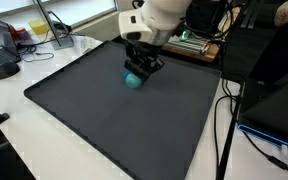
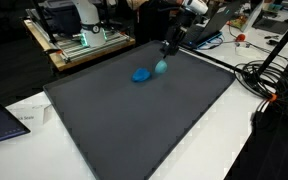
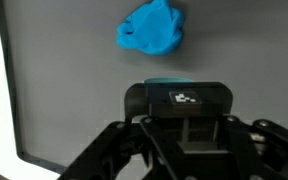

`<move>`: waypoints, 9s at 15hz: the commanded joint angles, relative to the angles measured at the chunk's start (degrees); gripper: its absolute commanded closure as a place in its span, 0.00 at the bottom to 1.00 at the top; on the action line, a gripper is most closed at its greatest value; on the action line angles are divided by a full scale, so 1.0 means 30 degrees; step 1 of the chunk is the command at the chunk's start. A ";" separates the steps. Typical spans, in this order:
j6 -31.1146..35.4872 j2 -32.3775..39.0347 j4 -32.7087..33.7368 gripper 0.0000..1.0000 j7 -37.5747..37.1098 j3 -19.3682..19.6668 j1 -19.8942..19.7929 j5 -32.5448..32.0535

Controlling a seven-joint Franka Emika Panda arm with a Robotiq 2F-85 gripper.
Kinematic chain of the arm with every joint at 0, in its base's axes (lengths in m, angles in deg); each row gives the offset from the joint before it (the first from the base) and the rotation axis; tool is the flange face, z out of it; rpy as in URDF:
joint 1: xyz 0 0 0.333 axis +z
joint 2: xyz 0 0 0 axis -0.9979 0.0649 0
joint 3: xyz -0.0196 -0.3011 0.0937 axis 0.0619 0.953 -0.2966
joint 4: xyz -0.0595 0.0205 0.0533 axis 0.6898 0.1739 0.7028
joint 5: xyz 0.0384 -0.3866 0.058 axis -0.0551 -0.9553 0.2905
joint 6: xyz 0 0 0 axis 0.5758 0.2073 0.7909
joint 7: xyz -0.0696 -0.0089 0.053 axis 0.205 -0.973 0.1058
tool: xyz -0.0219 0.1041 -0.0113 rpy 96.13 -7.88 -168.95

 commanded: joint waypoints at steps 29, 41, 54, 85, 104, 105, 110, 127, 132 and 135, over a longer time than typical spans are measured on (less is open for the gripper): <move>-0.0589 -0.2780 -0.0935 0.79 1.6041 0.2427 -0.5700 1.2916; -0.2499 0.0156 0.1231 0.79 2.2004 0.2550 -0.8980 1.6913; -0.5574 0.3279 0.3411 0.79 2.7228 0.2497 -1.1720 2.0198; 0.8452 -0.8550 -1.2296 0.79 3.0590 0.3686 -0.7874 2.2781; 1.6127 -1.0198 -1.5647 0.79 1.9883 0.2285 -0.3302 1.7251; 1.6120 -1.0162 -1.5557 0.79 1.9020 0.2196 -0.3209 1.6629; 1.5071 -1.0035 -1.4704 0.79 1.3425 0.1588 -0.3328 1.1739; 0.0418 -0.5347 -0.2577 0.79 0.5573 0.0427 -0.2428 0.7122; -0.2365 -0.1900 0.1315 0.79 0.5895 0.1185 -0.2344 0.7131; -0.4069 0.0214 0.3731 0.79 0.6097 0.1708 -0.2380 0.7388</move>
